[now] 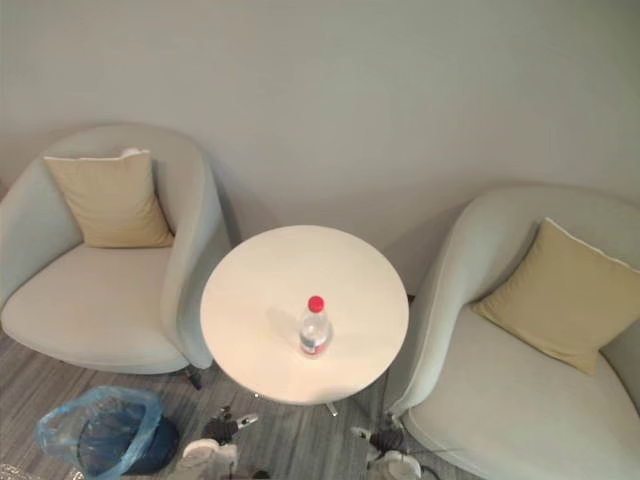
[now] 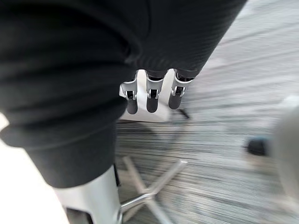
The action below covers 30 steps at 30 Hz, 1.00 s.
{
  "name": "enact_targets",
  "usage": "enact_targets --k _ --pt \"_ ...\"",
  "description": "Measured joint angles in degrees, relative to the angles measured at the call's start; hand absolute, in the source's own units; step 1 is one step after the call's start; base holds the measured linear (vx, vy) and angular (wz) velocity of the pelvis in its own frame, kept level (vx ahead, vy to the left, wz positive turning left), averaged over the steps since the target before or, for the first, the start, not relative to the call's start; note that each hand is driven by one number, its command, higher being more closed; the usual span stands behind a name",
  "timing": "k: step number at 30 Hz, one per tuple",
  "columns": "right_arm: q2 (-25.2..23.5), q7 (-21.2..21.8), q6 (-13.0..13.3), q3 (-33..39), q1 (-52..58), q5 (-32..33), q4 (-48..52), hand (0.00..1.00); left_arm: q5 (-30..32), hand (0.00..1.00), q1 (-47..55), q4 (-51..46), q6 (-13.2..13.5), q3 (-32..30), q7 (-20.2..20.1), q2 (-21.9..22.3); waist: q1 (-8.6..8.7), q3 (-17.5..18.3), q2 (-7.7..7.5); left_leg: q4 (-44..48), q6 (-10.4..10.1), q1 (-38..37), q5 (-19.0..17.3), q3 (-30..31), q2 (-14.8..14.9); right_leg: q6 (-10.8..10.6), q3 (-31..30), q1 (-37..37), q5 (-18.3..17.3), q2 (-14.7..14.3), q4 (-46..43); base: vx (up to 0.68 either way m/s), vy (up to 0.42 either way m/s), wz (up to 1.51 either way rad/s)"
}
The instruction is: Gather rubbish on tea table into small bin, then transfer packed bag to large trash can.
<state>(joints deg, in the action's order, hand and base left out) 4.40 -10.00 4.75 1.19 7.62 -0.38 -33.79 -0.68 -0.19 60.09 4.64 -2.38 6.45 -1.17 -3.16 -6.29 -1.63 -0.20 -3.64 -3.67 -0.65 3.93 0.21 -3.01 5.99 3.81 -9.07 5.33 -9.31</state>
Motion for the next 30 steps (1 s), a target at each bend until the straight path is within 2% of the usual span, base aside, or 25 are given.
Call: enact_targets --k 3,6,13,17,24,30 --pt "3.6 0.2 1.1 -1.3 2.8 -4.3 14.0 0.00 0.7 0.00 1.2 -1.1 0.1 1.9 -0.1 -1.6 0.16 0.0 0.17 -1.0 -0.1 -0.3 0.1 -0.1 0.0 0.0 -0.9 -0.7 0.0 -0.1 -0.4 -0.03 0.004 -0.09" --pt "5.2 1.1 2.5 -1.8 5.1 -7.4 21.2 0.00 1.8 0.00 2.0 -1.0 0.1 3.7 -0.2 -2.8 0.36 0.1 0.35 -0.8 -0.1 -0.4 0.0 0.0 0.0 -0.3 -1.5 -0.8 -0.1 -0.4 -0.3 0.05 -0.005 -0.09" --pt "10.0 3.1 4.4 -2.1 5.2 -13.3 22.0 0.00 3.0 0.00 2.9 -0.9 1.3 7.0 -1.0 -4.8 0.74 0.3 0.80 0.4 0.6 0.0 0.2 1.6 -0.9 0.3 -1.7 0.3 0.3 -0.5 0.7 0.11 -0.001 0.06" --pt "13.6 3.7 5.6 -4.7 3.2 -14.6 22.0 0.00 4.0 0.00 2.8 -0.9 1.7 8.6 -2.0 -5.1 0.78 0.2 1.00 0.5 0.9 -0.2 -0.2 1.8 -1.1 0.3 -2.0 0.3 0.3 -0.5 1.1 0.01 -0.001 0.02" --pt "16.3 3.9 5.8 -8.8 1.0 -15.4 21.7 0.00 4.0 0.00 2.7 -0.9 2.3 10.4 -2.2 -5.6 1.00 -0.4 1.67 1.2 0.9 0.8 -0.2 3.3 -1.7 0.2 -1.3 0.2 0.3 0.0 1.6 -0.02 0.007 0.09" --pt "16.4 3.8 6.1 -11.7 -1.9 -15.4 20.2 0.00 4.0 0.00 2.6 -1.0 2.4 10.4 -2.1 -5.6 1.07 -1.0 2.12 1.4 0.8 1.6 0.0 5.0 -1.9 0.1 0.0 0.2 0.3 0.1 1.8 -0.01 -0.003 0.12"
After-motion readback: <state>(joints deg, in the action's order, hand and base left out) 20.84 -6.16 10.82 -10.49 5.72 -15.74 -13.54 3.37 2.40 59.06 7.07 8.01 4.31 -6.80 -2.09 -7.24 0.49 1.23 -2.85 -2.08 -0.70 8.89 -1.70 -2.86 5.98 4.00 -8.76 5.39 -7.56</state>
